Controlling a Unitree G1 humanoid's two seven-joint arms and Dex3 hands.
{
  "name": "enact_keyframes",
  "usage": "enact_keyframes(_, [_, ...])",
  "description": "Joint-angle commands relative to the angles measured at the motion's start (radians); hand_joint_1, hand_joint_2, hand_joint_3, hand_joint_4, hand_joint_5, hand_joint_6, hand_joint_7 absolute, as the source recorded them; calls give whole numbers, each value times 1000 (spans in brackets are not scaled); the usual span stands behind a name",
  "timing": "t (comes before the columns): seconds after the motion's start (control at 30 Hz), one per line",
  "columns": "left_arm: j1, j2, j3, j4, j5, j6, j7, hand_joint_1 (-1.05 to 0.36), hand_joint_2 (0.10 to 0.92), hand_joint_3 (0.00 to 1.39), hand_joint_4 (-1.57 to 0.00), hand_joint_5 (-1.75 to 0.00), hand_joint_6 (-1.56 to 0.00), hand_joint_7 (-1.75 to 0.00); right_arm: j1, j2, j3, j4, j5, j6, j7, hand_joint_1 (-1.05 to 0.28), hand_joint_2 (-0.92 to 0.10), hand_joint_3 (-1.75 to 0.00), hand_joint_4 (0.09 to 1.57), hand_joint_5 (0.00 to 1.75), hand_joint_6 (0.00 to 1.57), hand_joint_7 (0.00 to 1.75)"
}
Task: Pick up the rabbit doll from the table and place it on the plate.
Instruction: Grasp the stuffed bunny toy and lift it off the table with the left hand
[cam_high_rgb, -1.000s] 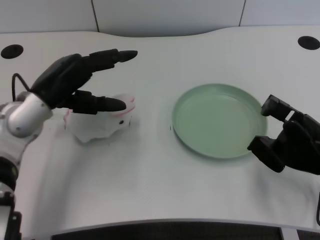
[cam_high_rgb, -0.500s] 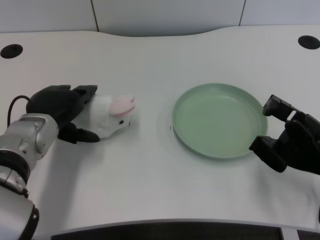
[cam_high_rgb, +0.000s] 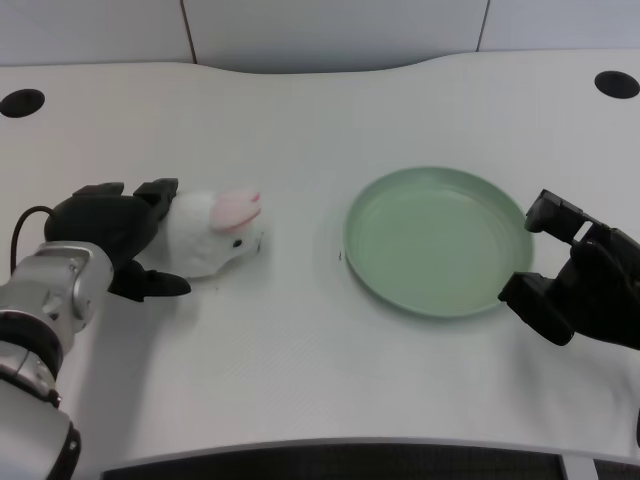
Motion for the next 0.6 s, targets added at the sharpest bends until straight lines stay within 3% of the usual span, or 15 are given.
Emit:
enact_keyframes(0.03, [12, -3, -17, 11, 5, 8, 28, -1048, 921, 389, 1, 1, -37, -15, -3, -9, -3, -5, 4, 1, 1, -648, -910, -13, 1047, 1746, 812, 1712])
enact_keyframes(0.1, [6, -14, -26, 10, 9, 3, 70, -1048, 921, 382, 1, 1, -40, -15, -3, -10, -2, -6, 3, 1, -4, -647, -910, -11, 1046, 1746, 813, 1705])
enact_keyframes(0.17, [-3, -33, -40, 9, 20, -2, 146, -686, 857, 125, -322, -99, -288, -47, -2, -11, -1, -7, 2, 5, -8, -649, -904, -7, 1041, 1746, 810, 1737])
enact_keyframes(0.27, [-7, -55, -46, 11, 17, -8, 198, -354, 839, 16, -760, -195, -725, -65, 0, -9, -3, -8, 4, -1, -1, -636, -909, -7, 1037, 1746, 809, 1744])
enact_keyframes(0.37, [-10, -67, -46, 14, 9, -13, 187, -273, 882, 14, -965, -267, -946, -76, 0, -7, -5, -7, 7, 4, -1, -629, -907, -5, 1038, 1746, 818, 1746])
enact_keyframes(0.5, [-11, -73, -50, 15, 7, -29, 182, -245, 918, 22, -808, -748, -1085, -27, 2, -6, -5, -9, 7, 3, -5, -627, -908, -5, 1039, 1746, 827, 1746])
enact_keyframes(0.6, [-8, -75, -56, 15, 9, -41, 187, -223, 919, 12, -751, -847, -1113, -26, 3, -7, -6, -9, 7, 0, -3, -628, -915, -9, 1033, 1746, 815, 1746])
